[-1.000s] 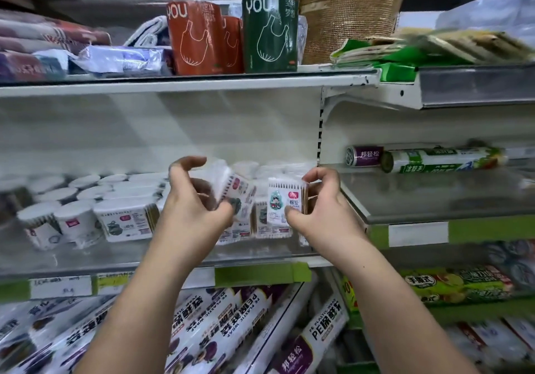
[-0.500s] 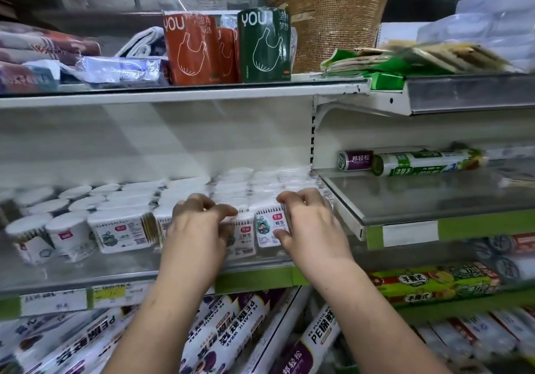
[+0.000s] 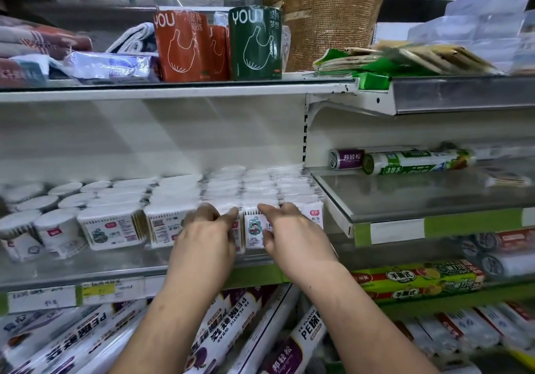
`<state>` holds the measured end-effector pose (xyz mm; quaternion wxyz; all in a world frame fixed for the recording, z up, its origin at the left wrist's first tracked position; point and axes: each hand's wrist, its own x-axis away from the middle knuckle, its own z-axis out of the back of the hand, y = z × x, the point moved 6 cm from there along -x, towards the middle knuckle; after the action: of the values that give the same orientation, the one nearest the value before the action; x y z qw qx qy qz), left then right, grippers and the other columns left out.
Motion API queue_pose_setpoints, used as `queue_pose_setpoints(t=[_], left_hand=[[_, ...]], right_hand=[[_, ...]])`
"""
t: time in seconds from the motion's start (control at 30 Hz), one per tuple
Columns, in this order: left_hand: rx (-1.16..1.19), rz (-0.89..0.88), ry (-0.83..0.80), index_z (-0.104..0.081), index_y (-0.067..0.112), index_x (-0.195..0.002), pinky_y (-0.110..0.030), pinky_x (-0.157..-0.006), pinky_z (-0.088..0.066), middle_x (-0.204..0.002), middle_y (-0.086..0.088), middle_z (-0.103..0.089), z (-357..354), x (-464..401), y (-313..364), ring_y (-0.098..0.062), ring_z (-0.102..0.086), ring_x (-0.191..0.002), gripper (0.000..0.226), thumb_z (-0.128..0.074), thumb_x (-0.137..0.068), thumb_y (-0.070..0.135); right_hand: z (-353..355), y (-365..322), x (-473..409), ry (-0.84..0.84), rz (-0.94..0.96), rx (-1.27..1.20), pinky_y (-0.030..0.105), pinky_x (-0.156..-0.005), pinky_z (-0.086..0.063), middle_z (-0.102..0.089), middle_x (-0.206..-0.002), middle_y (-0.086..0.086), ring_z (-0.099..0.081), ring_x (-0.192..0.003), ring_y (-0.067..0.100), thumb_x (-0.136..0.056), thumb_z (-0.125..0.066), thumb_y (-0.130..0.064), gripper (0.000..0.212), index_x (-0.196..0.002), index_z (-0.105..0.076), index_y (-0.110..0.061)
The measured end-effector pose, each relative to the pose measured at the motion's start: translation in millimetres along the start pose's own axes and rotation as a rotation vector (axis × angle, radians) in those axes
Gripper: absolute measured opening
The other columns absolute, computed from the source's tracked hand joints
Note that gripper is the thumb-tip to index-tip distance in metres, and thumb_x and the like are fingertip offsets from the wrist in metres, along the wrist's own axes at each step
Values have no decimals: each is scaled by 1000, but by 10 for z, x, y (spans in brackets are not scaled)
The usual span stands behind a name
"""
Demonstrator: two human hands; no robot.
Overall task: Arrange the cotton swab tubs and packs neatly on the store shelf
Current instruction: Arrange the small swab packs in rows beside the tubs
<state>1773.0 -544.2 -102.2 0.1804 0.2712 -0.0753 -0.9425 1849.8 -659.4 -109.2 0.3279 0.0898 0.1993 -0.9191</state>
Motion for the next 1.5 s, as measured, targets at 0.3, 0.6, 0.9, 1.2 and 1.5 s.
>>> queue_pose_setpoints(t=[0.3, 0.6, 0.9, 1.2, 1.5], left_hand=[[58, 44, 40, -31, 25, -146, -42, -90, -45, -115, -8, -54, 64, 37, 135, -29, -51, -109, 59, -50, -90, 22], [214, -105, 114, -49, 32, -129, -39, -84, -44, -109, 2, -52, 79, -75, 796, -22, -50, -107, 38, -51, -92, 27], [237, -239, 109, -54, 31, -119, -39, -85, -47, -107, 3, -54, -81, -283, 1817, -22, -52, -105, 31, -54, -89, 28], [143, -260, 9, -49, 37, -135, -29, -97, -38, -134, 4, -51, -424, -453, 2896, -21, -46, -123, 42, -51, -93, 34], [135, -259, -42, -50, 41, -131, -32, -103, -39, -133, 10, -48, -710, -540, 3530, -16, -43, -125, 37, -48, -95, 37]], right_hand=[[127, 51, 34, 14, 35, -68, 36, -83, -48, -49, -133, 0, -57, -114, 26, -97, -49, -33, 56, -147, -24, -40], [652, 400, 177, 199, 70, -113, 30, -77, -46, -52, -115, -8, -58, -100, 17, -98, -48, -36, 30, -127, -53, -40], [1195, 1310, 178, 207, -37, -56, 32, -93, -47, -53, -124, -8, -56, -111, 18, -96, -52, -33, 24, -118, -60, -37], [1680, 2509, 272, 232, -139, -3, 33, -99, -43, -56, -130, -3, -48, -122, 24, -94, -55, -34, 30, -122, -62, -39], [1861, 3539, 313, 208, -349, 145, 42, -97, -40, -48, -140, 3, -41, -127, 32, -95, -48, -43, 38, -133, -50, -40]])
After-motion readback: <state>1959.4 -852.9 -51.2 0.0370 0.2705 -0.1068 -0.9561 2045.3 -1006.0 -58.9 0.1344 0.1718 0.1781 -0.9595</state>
